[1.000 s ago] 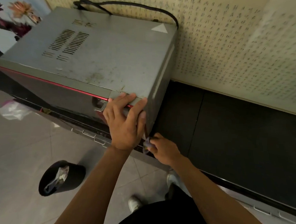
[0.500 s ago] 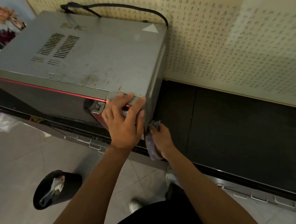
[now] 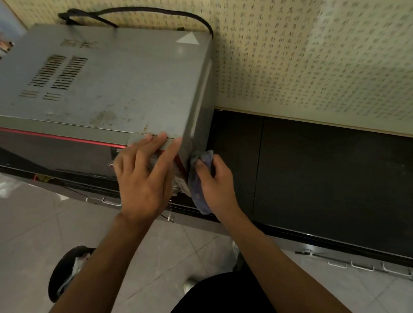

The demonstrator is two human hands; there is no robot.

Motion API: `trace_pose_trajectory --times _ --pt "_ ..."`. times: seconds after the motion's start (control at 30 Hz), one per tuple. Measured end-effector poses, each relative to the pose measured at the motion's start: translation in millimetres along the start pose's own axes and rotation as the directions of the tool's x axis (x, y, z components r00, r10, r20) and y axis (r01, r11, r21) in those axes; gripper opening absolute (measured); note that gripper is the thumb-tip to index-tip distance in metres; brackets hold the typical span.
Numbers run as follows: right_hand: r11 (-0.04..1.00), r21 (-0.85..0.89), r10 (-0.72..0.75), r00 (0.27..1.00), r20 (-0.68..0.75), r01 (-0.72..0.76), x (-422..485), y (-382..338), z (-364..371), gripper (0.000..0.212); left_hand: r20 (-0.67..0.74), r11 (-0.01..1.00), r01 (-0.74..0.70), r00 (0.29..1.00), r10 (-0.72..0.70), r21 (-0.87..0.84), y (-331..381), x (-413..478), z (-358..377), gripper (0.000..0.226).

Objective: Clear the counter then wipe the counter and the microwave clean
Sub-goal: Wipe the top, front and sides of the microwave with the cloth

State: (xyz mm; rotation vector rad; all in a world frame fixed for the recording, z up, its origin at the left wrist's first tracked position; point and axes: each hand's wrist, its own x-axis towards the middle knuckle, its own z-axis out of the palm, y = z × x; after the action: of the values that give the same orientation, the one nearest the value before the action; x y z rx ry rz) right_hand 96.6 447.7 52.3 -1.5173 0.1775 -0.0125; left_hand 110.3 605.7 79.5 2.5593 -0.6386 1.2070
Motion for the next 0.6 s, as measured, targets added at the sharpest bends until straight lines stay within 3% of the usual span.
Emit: trace_pose_trajectory --times 0.13,0.27,0.37,0.5,0.6 --pt "0.983 0.028 -0.179 0.983 -0.032 0.180 -10.1 -2.3 10.4 0.013 0.016 0.996 -0.092 0.996 0.093 -0.015 -16.5 -0.6 -9.4 0.038" --pt "0.996 -0.045 0.081 0.997 0.008 -0.081 -27.0 57.8 9.1 0.008 0.057 0.985 -0.161 0.985 0.165 -0.065 -29.1 4.2 -17.3 0.047" --pt "0.936 -0.309 0.199 0.978 0.062 -0.171 -46.2 107.9 8.3 0.008 0.108 0.978 -0.187 0.974 0.197 -0.096 -36.6 6.7 -22.4 0.042" --pt "0.841 -0.540 0.117 0.987 0.109 -0.041 -52.5 125.5 36.7 0.019 0.106 0.985 -0.107 0.987 0.121 -0.136 -32.1 7.6 -23.8 0.038" --pt "0.845 -0.532 0.066 0.998 0.015 -0.048 -47.4 123.8 65.8 0.023 0.098 0.988 -0.063 0.992 0.077 -0.138 -28.0 7.7 -23.2 0.040"
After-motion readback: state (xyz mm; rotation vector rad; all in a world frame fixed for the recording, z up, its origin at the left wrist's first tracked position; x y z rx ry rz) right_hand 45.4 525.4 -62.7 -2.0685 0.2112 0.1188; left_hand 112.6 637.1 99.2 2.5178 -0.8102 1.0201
